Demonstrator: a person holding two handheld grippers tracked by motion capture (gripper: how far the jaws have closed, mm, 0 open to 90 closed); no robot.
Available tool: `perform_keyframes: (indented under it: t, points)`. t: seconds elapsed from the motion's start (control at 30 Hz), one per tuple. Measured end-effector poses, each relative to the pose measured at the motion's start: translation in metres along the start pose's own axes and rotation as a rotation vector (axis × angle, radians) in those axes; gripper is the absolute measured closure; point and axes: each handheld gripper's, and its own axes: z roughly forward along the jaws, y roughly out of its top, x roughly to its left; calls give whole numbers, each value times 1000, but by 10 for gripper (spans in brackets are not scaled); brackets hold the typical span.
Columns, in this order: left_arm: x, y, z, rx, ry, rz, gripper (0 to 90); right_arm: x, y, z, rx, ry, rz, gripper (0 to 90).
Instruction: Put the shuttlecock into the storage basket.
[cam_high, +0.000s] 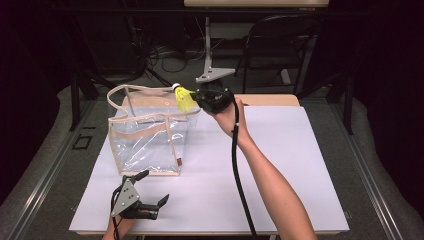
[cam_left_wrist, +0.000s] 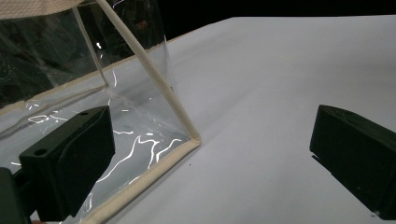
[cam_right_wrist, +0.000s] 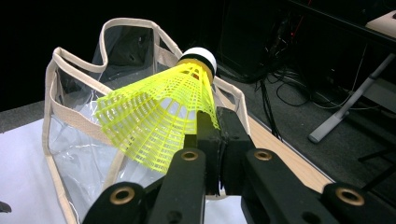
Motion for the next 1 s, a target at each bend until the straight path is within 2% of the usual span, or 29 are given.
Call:
perform_keyframes:
  t: [0.4, 1.0]
  points:
    - [0, 0, 0, -2, 0, -2, 1, 2, 2, 8, 7, -19, 12, 890]
    - [0, 0, -1, -2, 1, -2, 2, -3, -2, 21, 25, -39, 42, 891]
